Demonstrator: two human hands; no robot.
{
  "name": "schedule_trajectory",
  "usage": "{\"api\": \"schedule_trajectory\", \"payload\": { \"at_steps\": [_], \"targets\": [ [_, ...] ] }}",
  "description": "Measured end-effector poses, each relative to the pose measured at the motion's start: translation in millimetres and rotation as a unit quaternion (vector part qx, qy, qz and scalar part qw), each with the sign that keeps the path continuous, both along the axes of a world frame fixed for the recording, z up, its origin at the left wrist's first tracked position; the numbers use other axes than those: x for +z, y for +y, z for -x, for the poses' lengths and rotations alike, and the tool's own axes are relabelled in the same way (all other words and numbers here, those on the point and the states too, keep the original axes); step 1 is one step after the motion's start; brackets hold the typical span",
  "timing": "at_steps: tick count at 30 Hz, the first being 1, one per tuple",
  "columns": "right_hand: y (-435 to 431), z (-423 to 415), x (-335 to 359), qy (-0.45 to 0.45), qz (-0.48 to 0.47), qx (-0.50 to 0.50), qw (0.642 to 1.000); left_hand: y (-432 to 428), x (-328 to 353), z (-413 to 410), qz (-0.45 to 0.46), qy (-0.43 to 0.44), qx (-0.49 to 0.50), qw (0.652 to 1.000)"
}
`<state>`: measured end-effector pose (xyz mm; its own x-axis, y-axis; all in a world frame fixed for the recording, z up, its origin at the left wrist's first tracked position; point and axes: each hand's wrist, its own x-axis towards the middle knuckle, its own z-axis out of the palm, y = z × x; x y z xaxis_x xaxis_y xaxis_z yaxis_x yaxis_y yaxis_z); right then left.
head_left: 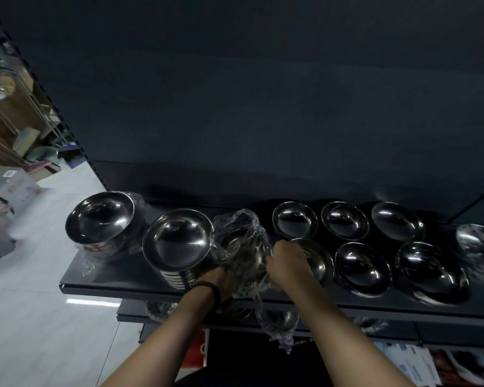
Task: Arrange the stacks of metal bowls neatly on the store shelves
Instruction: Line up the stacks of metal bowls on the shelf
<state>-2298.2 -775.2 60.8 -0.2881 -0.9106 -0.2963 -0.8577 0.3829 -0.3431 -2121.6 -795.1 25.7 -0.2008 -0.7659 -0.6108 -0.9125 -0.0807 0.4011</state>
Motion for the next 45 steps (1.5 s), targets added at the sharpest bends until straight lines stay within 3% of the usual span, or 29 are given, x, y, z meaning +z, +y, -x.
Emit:
{"api": "schedule_trajectory", "payload": {
  "at_steps": [3, 4, 7, 10, 12, 16, 20, 24, 28, 32, 39, 45],
  "targets": [
    [-2, 15, -1, -0.044, 0.027, -0.046, 0.998, 12, 17, -2, 0.090, -0.069, -0.149, 0.982],
    [-3, 23, 1, -0.050, 0.041, -0.058, 0.996, 20, 23, -3, 0.126, -0.066, -0.152, 0.978],
    [-10, 54, 10, -0.044, 0.095, -0.105, 0.989, 38, 26, 1, 0.277, 0.030, -0.065, 0.958],
    [-26, 84, 11, -0.039, 0.095, -0.147, 0.984, 47, 28, 14, 0.377, 0.148, -0.096, 0.909],
    [-38, 96, 8, -0.019, 0.044, -0.145, 0.988, 45, 18, 17, 0.366, 0.118, -0.121, 0.915],
    [-54, 105, 2, -0.010, -0.015, -0.140, 0.990, 35, 2, 15, 0.279, 0.075, -0.055, 0.956],
    [-60, 107, -7, 0.007, -0.057, -0.124, 0.991, 32, -4, 9, 0.335, 0.122, -0.074, 0.932],
    [-67, 110, -10, 0.028, -0.053, -0.119, 0.991, 45, -2, -3, 0.373, 0.212, 0.021, 0.903],
    [-72, 114, -13, 0.023, -0.062, -0.129, 0.989, 56, -1, -10, 0.393, 0.237, 0.062, 0.886],
    [-71, 118, -15, 0.006, -0.039, -0.155, 0.987, 60, -6, -15, 0.357, 0.263, 0.100, 0.891],
    [-79, 106, 0, 0.008, 0.014, -0.203, 0.979, 68, -2, -16, 0.339, 0.228, 0.084, 0.909],
    [-74, 96, 39, 0.020, 0.127, -0.177, 0.976, 64, -8, -20, 0.319, 0.220, 0.100, 0.917]
  ]
}}
